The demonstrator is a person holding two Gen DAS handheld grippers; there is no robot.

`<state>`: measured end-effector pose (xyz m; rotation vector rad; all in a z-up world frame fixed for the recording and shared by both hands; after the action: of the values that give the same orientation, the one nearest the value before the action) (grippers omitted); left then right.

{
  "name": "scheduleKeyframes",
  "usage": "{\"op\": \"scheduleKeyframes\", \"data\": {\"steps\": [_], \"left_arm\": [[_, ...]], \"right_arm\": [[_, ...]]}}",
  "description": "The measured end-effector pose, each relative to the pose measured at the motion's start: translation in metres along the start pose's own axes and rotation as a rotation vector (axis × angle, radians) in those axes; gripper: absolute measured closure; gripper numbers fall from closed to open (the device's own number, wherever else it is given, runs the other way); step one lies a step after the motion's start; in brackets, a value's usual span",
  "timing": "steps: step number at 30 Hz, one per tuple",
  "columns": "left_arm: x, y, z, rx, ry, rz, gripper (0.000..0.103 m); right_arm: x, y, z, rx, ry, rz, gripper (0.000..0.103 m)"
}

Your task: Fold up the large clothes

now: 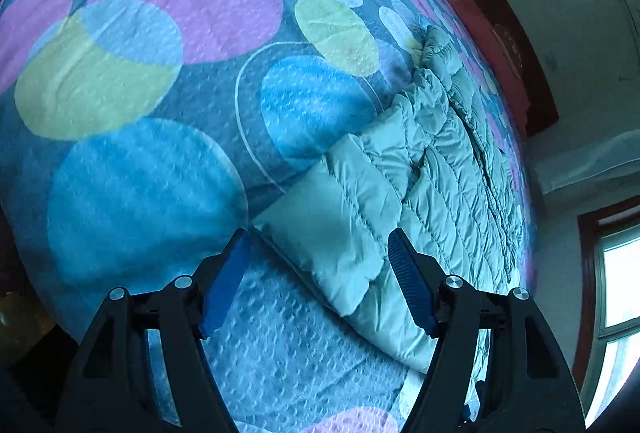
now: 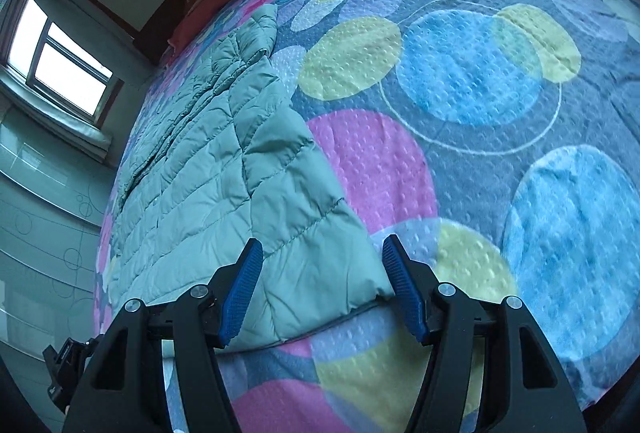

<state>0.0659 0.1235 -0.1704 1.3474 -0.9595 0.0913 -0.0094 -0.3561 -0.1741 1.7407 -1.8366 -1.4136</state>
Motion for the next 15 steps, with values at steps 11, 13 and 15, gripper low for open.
{"op": "scheduleKeyframes", "data": {"steps": [11, 13, 15], "left_arm": [[0.017, -0.017, 0.006, 0.026, -0.055, 0.079, 0.042], [0.021, -0.021, 0.007, 0.007, -0.068, 0.103, 0.057], [0.022, -0.029, 0.011, -0.035, -0.065, 0.112, 0.073]], "right_arm": [[-0.024, -0.013, 0.007, 0.033, -0.054, -0.154, 0.042], [-0.029, -0.019, 0.006, 0.030, -0.051, -0.173, 0.049], [-0.032, -0.022, 0.005, 0.028, -0.046, -0.182, 0.058]]}}
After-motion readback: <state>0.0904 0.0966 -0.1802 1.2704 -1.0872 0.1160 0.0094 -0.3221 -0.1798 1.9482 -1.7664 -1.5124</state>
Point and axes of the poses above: each gripper's, at about its wrist camera, not at the fingertips, and y roughly against the way its jaws point, x to its right, z to its underside, the point moved 6 cm from there along -y, roughly the way its jaws point, and after that the axes turned 15 degrees about y, right-handed, at the moved point
